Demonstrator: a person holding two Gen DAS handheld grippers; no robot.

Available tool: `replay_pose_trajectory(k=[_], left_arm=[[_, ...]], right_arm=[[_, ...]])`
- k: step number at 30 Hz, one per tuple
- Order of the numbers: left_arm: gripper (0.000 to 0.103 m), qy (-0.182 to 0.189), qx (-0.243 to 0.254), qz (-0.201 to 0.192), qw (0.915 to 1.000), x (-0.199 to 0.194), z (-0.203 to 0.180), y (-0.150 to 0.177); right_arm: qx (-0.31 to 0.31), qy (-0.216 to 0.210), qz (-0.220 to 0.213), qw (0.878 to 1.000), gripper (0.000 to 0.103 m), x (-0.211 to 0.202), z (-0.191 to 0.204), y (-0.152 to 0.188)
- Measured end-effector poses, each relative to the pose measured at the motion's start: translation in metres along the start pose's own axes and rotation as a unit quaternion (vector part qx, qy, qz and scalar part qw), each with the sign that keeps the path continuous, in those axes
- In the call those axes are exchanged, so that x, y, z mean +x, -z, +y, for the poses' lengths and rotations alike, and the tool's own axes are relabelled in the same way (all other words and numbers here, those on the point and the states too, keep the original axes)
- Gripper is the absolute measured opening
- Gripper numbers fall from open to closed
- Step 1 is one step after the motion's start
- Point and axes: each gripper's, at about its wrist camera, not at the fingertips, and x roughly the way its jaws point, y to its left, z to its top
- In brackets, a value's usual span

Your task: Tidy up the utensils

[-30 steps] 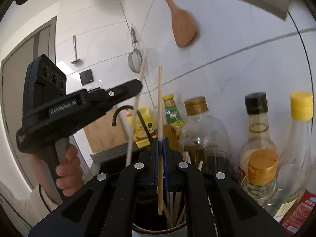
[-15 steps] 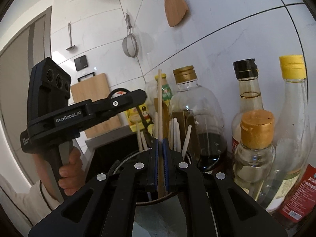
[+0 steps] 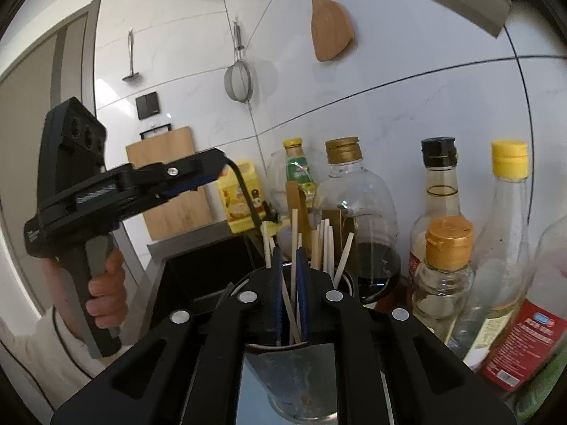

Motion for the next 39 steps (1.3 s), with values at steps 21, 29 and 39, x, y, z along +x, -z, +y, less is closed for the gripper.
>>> replay_pose_trajectory(k=[21,29,39], left_arm=[[0.097,-0.047,-0.009,0.082,0.9954,-0.056,0.001,0.049],[0.097,-0.047,-0.015,0.089,0.9948,-0.086,-0.006,0.085],[0.097,-0.107,0.000,0.116,0.9875,-0.135,-0.018,0.120]], right_arm=[[0.013,0.119,-0.026,0.992,0.095,-0.077,0.036,0.010],[0.003,0.162,0.018,0.987,0.095,-0.097,0.059,0.046],[-0.007,0.191,0.049,0.980,0.095,-0.129,0.093,0.085]])
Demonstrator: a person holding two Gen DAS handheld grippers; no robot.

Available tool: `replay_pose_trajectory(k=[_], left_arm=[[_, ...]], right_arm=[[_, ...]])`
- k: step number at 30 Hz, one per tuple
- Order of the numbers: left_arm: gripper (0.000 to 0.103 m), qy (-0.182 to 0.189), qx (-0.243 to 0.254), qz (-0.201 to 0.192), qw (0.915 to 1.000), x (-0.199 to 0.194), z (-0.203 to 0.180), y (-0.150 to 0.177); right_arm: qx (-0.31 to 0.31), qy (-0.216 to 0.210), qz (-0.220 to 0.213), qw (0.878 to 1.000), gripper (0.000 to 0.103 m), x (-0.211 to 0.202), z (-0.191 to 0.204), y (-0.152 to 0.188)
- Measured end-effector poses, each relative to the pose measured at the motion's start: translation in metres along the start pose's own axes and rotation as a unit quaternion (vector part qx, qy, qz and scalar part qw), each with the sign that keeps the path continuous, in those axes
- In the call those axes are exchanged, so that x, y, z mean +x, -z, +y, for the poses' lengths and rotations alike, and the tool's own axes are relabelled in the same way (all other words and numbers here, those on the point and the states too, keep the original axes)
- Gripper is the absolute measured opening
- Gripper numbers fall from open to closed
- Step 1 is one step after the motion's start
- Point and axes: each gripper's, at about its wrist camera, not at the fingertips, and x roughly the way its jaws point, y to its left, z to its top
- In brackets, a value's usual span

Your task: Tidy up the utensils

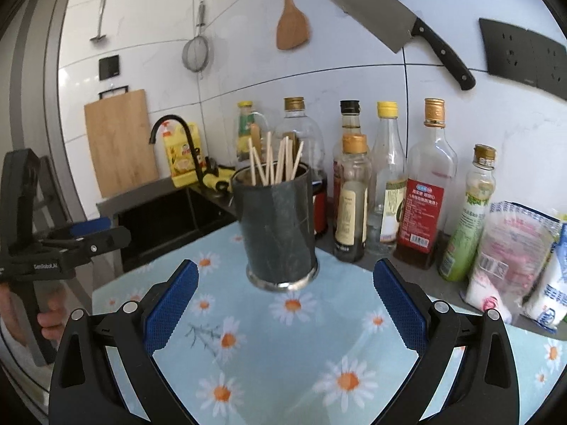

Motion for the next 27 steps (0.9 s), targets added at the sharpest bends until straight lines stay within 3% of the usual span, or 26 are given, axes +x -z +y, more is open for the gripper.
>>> replay_pose_trajectory(k=[6,12,21,27], left_arm=[[0.097,0.000,0.019,0.021,0.9996,-0.034,-0.016,0.011],[0.097,-0.038,0.055,0.021,0.9976,-0.058,-0.036,0.022],[0.097,-0.016,0.023,0.047,0.9985,-0.058,-0.037,0.029],[0.097,0.001,0.030,0.052,0.9982,-0.057,-0.041,0.029]], right_arm=[[0.010,-0.001,0.016,1.000,0.095,-0.025,0.015,0.023],[0.014,0.031,0.027,0.999,0.095,-0.045,0.023,0.041],[0.012,0.074,0.032,0.997,0.095,-0.069,0.025,0.043],[0.000,0.059,0.034,0.998,0.095,-0.073,0.031,0.042]])
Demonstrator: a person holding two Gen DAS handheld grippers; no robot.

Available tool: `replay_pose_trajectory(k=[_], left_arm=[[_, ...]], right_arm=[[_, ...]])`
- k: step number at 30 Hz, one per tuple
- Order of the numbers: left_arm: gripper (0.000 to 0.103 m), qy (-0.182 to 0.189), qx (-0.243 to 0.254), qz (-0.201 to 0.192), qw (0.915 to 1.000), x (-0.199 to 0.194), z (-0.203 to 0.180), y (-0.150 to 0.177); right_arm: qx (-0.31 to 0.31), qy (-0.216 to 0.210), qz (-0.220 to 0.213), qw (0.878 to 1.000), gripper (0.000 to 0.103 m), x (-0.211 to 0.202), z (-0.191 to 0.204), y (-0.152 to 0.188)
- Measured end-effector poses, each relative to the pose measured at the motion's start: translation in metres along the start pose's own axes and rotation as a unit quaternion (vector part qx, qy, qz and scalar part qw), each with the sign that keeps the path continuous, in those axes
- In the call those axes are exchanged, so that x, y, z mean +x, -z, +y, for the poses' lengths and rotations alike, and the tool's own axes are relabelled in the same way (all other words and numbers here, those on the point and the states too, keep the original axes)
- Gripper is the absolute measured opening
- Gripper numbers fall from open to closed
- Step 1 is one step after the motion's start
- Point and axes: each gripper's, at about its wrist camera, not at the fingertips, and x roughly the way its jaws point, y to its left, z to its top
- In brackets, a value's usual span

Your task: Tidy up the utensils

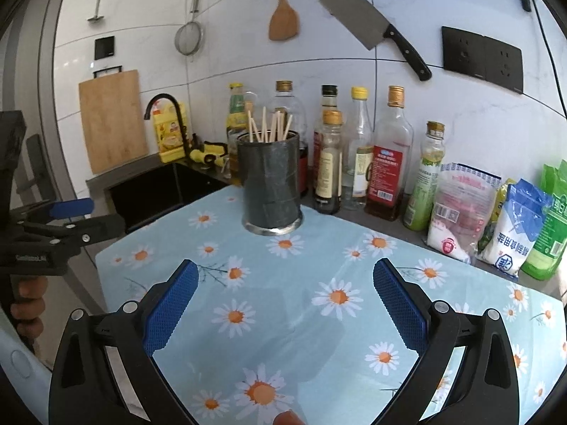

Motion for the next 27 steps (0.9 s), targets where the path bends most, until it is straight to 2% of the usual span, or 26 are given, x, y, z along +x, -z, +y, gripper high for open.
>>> replay_pose_trajectory(k=[14,27], left_arm=[[0.097,0.006,0.002,0.008,1.0000,-0.002,0.001,-0.003],[0.097,0.008,-0.026,0.016,0.9995,-0.004,0.009,-0.001]], right_arm=[[0.004,0.020,-0.010,1.000,0.095,-0.007,0.002,-0.005],[0.005,0.001,-0.002,1.000,0.095,-0.005,0.007,-0.007]])
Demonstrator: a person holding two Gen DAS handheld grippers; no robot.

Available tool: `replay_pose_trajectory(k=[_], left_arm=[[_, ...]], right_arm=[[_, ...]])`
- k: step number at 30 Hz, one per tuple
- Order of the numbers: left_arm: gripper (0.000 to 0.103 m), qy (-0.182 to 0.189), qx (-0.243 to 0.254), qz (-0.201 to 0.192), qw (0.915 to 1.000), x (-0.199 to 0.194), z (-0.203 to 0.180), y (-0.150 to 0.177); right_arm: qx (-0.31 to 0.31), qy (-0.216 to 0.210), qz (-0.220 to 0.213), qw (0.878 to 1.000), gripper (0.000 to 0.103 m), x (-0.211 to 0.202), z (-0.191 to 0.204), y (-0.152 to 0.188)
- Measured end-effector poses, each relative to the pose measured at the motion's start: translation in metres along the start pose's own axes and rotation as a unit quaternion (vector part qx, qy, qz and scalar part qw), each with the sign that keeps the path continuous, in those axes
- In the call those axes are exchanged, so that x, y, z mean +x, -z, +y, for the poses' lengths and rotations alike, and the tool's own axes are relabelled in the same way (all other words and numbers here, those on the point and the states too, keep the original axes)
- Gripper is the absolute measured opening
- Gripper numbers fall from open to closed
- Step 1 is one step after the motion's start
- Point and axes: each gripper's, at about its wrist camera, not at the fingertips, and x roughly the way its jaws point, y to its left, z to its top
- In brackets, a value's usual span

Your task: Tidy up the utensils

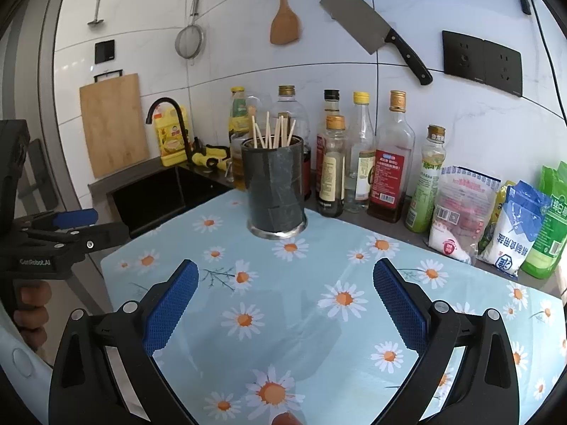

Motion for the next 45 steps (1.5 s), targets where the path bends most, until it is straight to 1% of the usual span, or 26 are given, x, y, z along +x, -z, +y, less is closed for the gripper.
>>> replay_pose_trajectory(k=[14,32,37,41,45], left_arm=[[0.097,-0.007,0.001,-0.001,1.0000,-0.0019,-0.0017,-0.0022],[0.097,-0.007,0.000,-0.001,1.0000,-0.0023,-0.0026,-0.0031],[0.097,-0.006,-0.005,0.000,1.0000,-0.0028,-0.0014,-0.0024],[0.097,-0.008,-0.019,0.005,0.9998,-0.0005,0.0036,-0.0028],[0.097,-0.004,-0.017,0.010,0.9998,0.0008,0.0028,-0.0023]], right_arm=[[-0.001,0.002,-0.008,1.000,0.095,-0.0037,-0.0008,-0.0013],[0.002,-0.011,0.000,1.000,0.095,0.0004,-0.0015,-0.0003],[0.002,-0.012,0.000,1.000,0.095,0.0009,-0.0020,0.0001],[0.003,-0.012,0.000,1.000,0.095,0.0013,-0.0028,0.0008],[0.006,-0.013,0.000,1.000,0.095,0.0011,-0.0021,0.0020]])
